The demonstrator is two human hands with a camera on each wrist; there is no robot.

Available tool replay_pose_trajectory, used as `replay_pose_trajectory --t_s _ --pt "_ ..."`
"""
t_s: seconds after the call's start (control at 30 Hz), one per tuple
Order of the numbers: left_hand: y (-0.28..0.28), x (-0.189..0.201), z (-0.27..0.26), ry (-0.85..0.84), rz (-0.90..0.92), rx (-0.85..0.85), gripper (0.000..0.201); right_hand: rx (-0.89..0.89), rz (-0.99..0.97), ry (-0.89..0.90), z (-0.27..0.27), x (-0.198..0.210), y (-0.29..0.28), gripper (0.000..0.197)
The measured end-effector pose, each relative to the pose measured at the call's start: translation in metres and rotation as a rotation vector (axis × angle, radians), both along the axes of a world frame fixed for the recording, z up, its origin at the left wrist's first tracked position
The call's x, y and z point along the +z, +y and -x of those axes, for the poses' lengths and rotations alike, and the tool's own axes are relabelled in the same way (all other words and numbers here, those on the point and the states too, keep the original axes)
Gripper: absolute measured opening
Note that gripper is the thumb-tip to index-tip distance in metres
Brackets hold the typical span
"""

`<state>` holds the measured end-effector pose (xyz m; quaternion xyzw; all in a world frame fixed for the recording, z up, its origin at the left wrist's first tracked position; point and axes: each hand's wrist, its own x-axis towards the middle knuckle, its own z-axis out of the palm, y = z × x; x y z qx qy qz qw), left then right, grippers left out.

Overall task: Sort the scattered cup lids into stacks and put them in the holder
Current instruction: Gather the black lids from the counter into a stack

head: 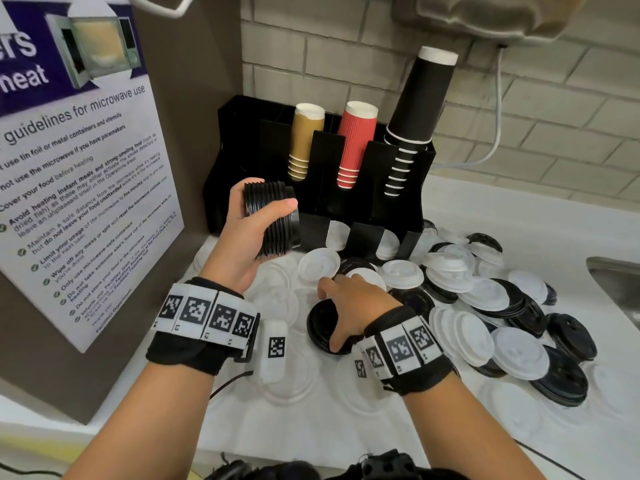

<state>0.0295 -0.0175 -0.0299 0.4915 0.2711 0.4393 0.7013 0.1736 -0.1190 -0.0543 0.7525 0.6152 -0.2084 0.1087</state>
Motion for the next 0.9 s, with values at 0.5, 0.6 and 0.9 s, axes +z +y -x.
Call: replay_pose_trajectory --t_s 0.5,0.6,0.9 --pt "-0.028 -0.010 -0.025 -0.012 0.039 -0.260 0.050 -0.372 -0.812 1.284 -0.019 0.007 -0.029 0.059" --pt "-0.031 -0.010 -0.027 0.003 0.002 -0.278 0.049 -0.415 -0.834 1.332 -0.018 0.002 -0.030 0.059" --pt "-0.036 -0.010 -0.024 0.061 -0.039 -0.366 0.055 -0.397 -0.821 1.343 -0.020 0.005 -0.036 0.059"
